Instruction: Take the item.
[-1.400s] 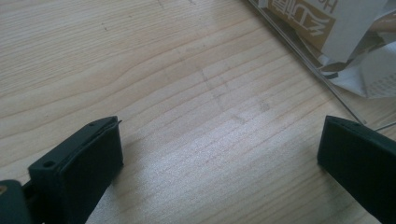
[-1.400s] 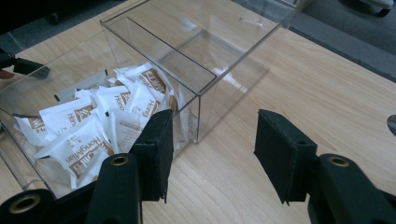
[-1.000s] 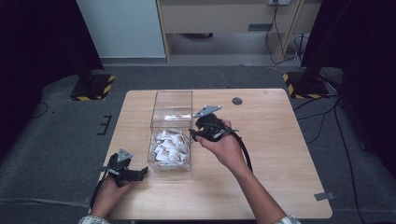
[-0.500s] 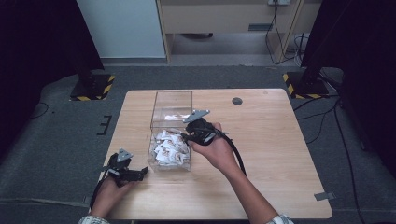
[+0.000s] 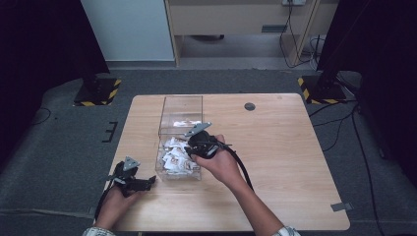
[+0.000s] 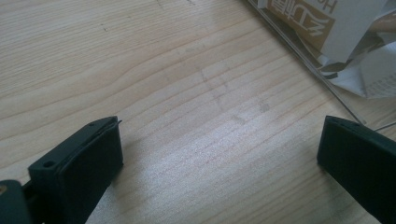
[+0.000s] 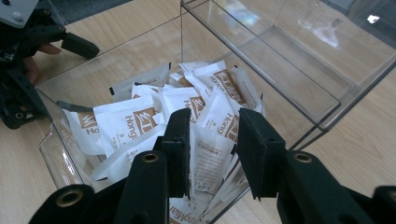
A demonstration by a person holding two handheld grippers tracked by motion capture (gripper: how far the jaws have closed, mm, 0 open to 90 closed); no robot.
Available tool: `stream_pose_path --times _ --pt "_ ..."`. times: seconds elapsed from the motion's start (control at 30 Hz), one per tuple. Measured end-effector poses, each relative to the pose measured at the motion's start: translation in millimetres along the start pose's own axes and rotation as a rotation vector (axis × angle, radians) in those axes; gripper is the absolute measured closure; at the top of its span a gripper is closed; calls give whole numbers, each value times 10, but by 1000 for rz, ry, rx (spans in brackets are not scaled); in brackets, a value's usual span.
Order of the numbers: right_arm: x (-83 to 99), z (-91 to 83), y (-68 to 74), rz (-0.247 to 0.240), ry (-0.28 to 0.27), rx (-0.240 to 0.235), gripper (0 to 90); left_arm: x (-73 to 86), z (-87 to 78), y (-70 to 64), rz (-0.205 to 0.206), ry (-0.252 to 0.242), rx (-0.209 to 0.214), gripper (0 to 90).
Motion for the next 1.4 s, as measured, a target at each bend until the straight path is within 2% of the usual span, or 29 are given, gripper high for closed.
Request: stream_pose_path --times 0.43,0.7,0.9,1.03,1.1,1.23,1.4 --pt "92 156 102 9 20 -21 630 0 0 0 0 0 0 0" --pt "133 224 139 3 35 -33 660 0 0 0 0 0 0 0" --pt "156 260 150 -13 54 -27 718 0 0 0 0 0 0 0" --pt "177 287 153 -7 67 -25 847 0 0 0 0 0 0 0" --pt "180 289 158 -17 66 -26 882 0 0 0 0 0 0 0" --pt "156 260 158 -20 50 -31 891 0 0 0 0 0 0 0" --pt "78 145 122 -16 10 -26 894 0 0 0 0 0 0 0"
Point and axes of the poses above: each handheld gripper's, and its own axes: z roughly forward along the jaws, x roughly out of its underside, y roughly to its left, the point moved 8 cm from there along z, roughly forward along the jaws, and after that the axes turned 10 degrees about -z, right-handed, at the moved point
